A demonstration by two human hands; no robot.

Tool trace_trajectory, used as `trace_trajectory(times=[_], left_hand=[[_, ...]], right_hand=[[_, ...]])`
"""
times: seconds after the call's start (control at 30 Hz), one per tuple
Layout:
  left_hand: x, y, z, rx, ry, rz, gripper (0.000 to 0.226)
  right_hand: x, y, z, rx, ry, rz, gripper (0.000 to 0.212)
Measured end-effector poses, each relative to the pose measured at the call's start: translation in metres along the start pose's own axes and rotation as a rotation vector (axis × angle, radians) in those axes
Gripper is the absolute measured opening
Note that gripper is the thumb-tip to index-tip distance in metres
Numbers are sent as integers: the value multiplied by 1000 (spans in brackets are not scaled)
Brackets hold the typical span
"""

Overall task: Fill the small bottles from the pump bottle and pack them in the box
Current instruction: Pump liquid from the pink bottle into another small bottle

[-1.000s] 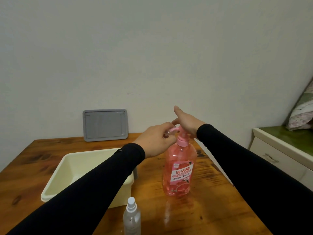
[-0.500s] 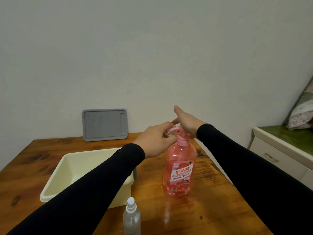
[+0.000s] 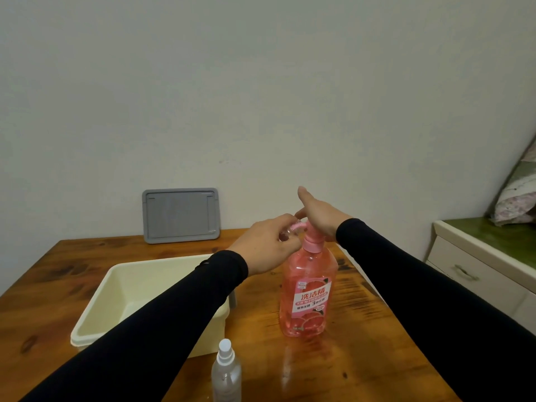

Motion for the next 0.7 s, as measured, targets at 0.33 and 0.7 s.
trace_trajectory(times=[0.33, 0.7], left_hand=[[3, -7, -4, -15, 10, -3, 32], [0, -13, -4, -56, 11, 3, 25]], right_hand=[[0, -7, 5, -21, -9, -58, 84], [-6, -12, 9, -21, -65, -179, 76]])
Point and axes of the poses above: each hand's wrist, its own x-axis towards the middle knuckle, its own y-axis out of the palm, z = x × y, the point moved 4 cm from there along x, towards the middle knuckle, and after that the axes turned 9 degrees about -x, right-handed, at the moved point
